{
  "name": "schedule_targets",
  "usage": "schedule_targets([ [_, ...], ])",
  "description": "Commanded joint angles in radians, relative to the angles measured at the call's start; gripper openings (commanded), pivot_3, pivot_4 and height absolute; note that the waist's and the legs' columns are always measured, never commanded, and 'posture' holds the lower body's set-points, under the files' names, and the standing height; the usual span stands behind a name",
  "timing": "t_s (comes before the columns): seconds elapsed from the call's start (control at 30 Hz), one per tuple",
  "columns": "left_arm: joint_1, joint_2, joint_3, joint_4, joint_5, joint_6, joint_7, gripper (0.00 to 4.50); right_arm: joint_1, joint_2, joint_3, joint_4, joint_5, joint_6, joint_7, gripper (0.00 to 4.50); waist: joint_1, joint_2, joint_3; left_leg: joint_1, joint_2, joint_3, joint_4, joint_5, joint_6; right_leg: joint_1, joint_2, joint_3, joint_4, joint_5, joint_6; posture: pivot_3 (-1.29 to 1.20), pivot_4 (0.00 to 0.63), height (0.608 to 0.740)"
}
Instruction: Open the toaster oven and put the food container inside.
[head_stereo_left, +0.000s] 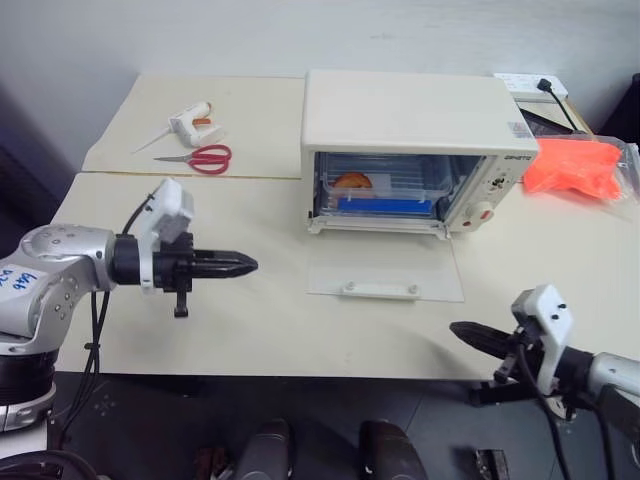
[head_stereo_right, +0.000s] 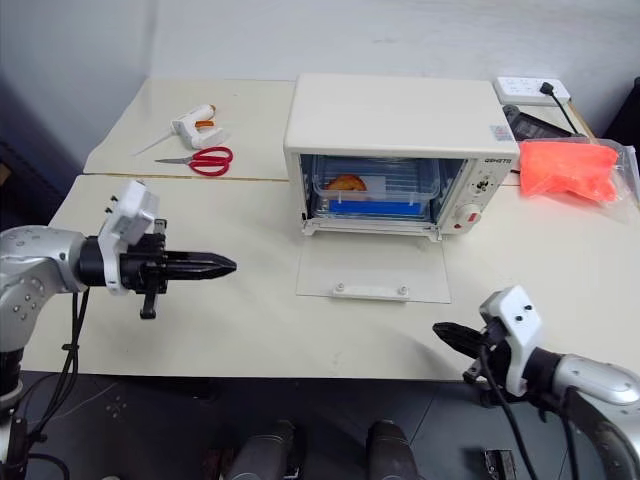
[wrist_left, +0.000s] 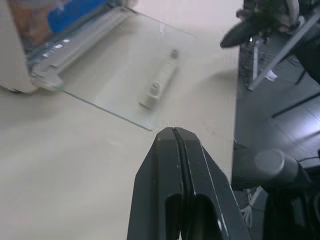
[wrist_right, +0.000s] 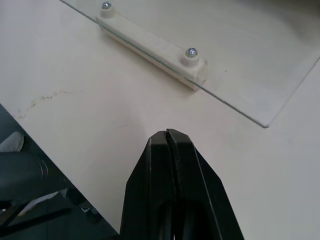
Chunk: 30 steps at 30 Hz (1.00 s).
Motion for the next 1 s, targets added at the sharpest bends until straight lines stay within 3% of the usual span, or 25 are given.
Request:
schedule_targets([
  [0.03, -0.032, 0.027, 0.070, 0.011, -0.060, 0.020, -0.007, 1.16, -0.024, 0.033, 0.049, 0.024, -0.045, -0.044, -0.056, 0.00, -0.004, 0.000, 0.000, -0.001, 0.000, 0.000, 0.000, 0.000, 0.000, -0.001, 0.000, 0.000, 0.002, 0.000, 0.000, 0.00, 0.150, 0.740],
  [0.4, -0.069, 0.040, 0.099, -0.002, -0.108, 0.041, 0.031, 4.48, -0.213, 0.108, 0.163, 0.308, -0.190, -0.193, -0.126, 0.00, -0.020, 0.000, 0.000, -0.002, 0.000, 0.001, 0.001, 0.000, 0.000, -0.002, 0.000, 0.000, 0.003, 0.000, 0.000, 0.00, 0.150, 0.740],
  [1.0, -0.108, 0.006, 0.053, 0.018, -0.084, -0.018, 0.068, 4.48, -0.555, 0.055, 0.051, 0.252, -0.042, -0.089, -0.147, 0.00, -0.017, 0.001, 0.000, -0.002, 0.000, 0.000, 0.000, 0.000, 0.000, -0.002, 0.001, -0.001, 0.003, 0.000, 0.000, 0.00, 0.150, 0.740],
])
